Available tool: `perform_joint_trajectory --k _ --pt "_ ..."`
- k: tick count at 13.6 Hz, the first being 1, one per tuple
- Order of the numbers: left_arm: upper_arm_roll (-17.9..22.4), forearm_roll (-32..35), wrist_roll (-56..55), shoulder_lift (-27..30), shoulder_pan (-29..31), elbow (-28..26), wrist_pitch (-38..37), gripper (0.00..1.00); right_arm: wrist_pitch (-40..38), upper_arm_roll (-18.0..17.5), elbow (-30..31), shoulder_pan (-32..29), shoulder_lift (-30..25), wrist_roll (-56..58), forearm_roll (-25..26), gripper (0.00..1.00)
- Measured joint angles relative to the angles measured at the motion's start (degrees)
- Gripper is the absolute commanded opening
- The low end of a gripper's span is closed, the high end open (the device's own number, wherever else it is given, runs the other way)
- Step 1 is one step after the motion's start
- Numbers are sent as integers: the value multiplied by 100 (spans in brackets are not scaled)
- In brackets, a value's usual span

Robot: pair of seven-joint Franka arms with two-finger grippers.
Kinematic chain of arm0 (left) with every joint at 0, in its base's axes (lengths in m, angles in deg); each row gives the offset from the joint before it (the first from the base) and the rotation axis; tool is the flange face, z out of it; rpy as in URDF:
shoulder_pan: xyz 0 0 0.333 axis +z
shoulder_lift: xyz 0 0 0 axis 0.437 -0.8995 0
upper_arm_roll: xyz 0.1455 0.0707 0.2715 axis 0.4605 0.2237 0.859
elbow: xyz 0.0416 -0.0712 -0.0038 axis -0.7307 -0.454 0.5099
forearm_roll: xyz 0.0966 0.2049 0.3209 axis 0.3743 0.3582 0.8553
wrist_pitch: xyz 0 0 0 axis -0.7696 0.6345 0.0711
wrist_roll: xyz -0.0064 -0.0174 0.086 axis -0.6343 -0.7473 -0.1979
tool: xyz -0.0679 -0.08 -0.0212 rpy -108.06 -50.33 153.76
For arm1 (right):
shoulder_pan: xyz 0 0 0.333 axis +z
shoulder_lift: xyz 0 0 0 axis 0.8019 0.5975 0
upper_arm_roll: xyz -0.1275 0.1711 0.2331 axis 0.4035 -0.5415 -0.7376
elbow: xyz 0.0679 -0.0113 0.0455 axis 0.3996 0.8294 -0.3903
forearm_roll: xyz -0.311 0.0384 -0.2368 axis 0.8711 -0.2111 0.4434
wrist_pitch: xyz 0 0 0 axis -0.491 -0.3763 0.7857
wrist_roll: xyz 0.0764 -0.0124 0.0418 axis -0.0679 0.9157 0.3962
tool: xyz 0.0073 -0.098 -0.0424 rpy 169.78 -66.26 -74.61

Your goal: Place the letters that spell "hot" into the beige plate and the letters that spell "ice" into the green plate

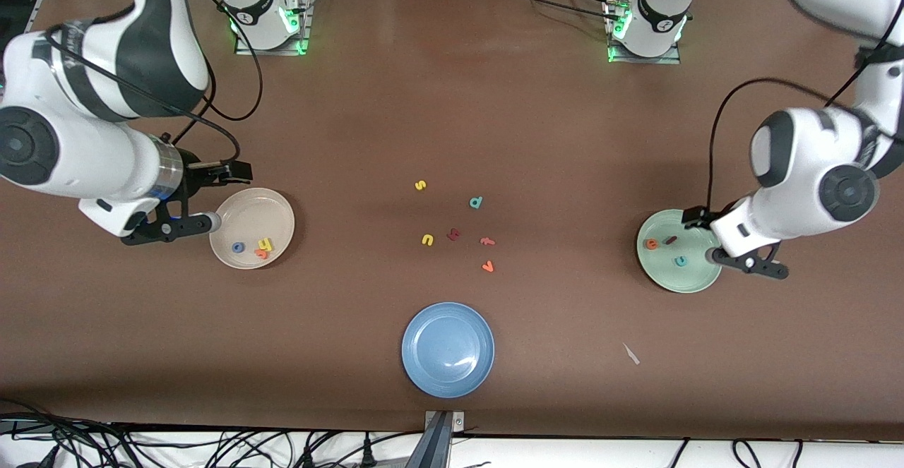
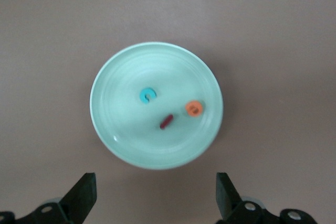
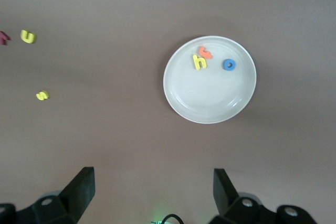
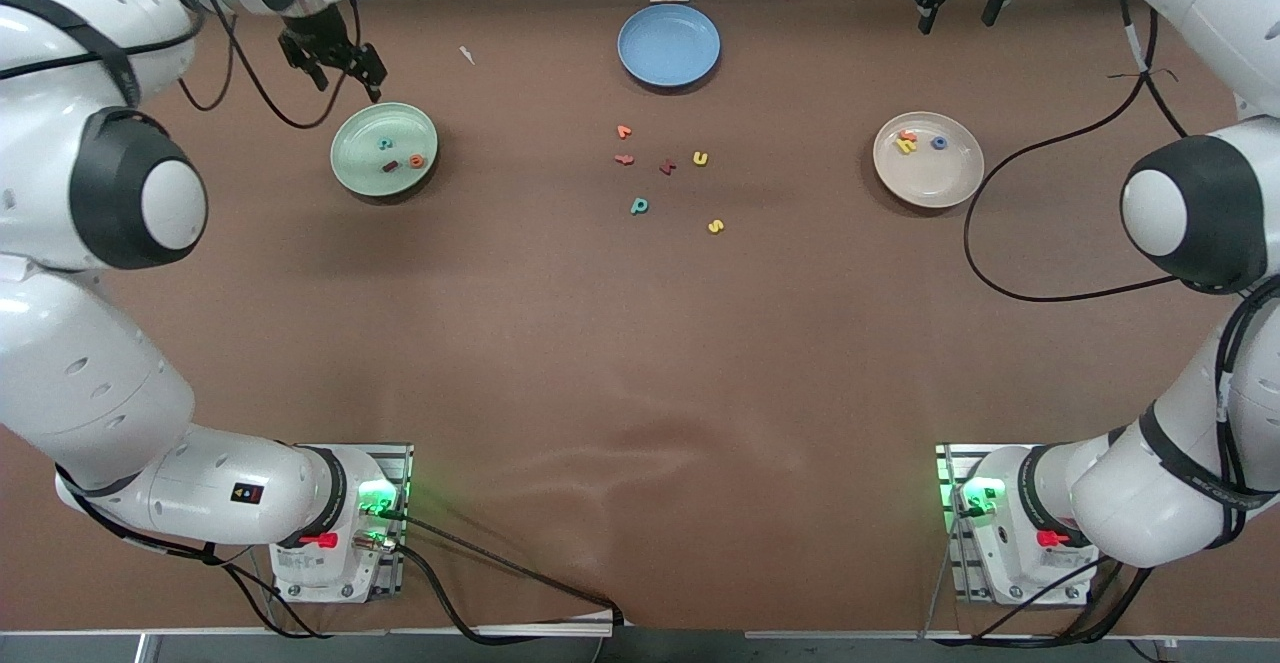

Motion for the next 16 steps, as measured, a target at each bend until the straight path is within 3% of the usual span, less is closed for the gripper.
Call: perform_joint_trajectory --k 2,4,5,9,13,16 --pt "-41 0 -21 306 0 402 -941 100 122 -791 180 -667 -279 -6 214 100" --pt "-58 0 -26 475 8 878 -1697 100 288 -1190 451 -1068 -595 -7 489 100" --pt "-134 0 -28 562 87 1052 -1917 100 468 -1231 648 -1148 -804 -7 556 100" --pt "-1043 93 -31 1045 1017 1198 -2072 100 1116 -1252 1565 -1620 -1662 -8 605 100" --pt "-1088 107 -31 1501 1077 1119 -2222 100 891 -1256 1666 -1963 -1909 -5 621 100" --pt "-1104 107 -32 1649 1077 948 -2216 100 774 -1447 1659 -1989 -1941 -5 969 100"
